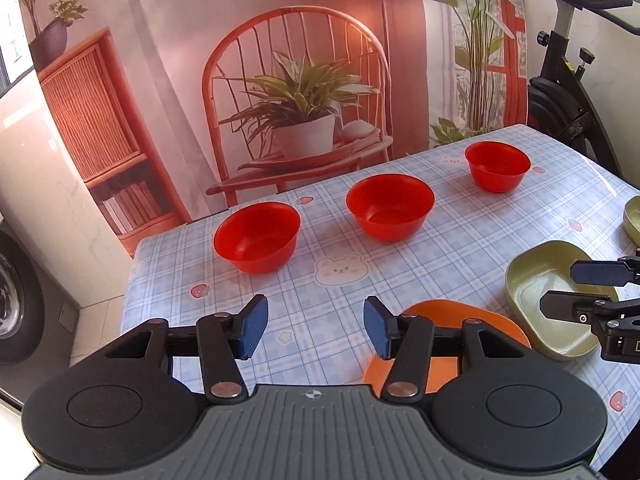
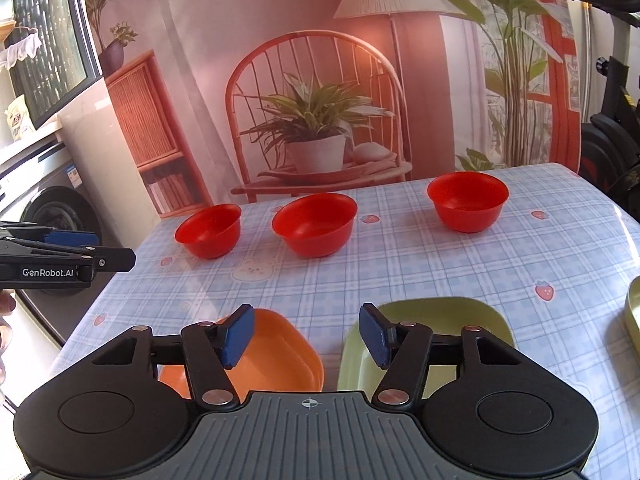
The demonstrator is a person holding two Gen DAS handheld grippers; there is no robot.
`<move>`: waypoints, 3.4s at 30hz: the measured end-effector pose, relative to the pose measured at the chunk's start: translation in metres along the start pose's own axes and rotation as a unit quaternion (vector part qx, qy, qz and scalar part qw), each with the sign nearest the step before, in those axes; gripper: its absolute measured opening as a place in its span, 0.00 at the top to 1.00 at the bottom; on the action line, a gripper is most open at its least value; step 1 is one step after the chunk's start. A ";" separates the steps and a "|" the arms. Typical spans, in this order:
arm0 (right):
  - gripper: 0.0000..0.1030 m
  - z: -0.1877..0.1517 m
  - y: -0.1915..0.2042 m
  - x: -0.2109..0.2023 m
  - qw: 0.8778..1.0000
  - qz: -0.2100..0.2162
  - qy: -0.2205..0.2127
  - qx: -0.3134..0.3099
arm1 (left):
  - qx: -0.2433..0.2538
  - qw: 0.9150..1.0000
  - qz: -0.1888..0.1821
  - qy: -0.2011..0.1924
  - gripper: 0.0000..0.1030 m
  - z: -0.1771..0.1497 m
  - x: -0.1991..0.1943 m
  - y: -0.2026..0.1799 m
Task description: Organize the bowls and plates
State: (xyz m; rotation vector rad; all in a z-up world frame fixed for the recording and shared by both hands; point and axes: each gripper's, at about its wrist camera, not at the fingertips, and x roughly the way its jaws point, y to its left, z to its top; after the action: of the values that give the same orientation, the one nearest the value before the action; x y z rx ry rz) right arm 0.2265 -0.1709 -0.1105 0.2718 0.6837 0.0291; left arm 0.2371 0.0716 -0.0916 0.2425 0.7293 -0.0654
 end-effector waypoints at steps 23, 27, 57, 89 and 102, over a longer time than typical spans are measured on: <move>0.78 -0.033 0.008 0.040 0.994 -0.014 0.106 -0.015 | -0.024 0.995 -0.076 0.059 0.46 -0.037 0.046 0.004; 0.80 -0.034 0.007 0.044 0.993 -0.019 0.112 -0.011 | -0.018 0.995 -0.078 0.067 0.46 -0.041 0.050 0.003; 0.87 -0.020 0.002 0.081 0.984 0.024 0.176 -0.020 | -0.054 0.990 -0.094 0.091 0.48 -0.049 0.066 0.005; 0.93 -0.003 -0.023 0.075 0.986 0.058 0.149 0.041 | -0.129 0.983 -0.059 0.117 0.88 -0.033 0.051 -0.003; 0.93 0.013 -0.050 0.048 0.989 0.049 0.106 0.088 | -0.120 0.986 -0.081 0.079 0.88 -0.010 0.036 -0.021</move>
State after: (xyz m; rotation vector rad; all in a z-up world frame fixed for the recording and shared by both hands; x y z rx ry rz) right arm 0.2693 -0.2163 -0.1434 0.4763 0.8857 0.0927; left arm 0.2545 0.0542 -0.1268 -0.0422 0.9060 -0.1133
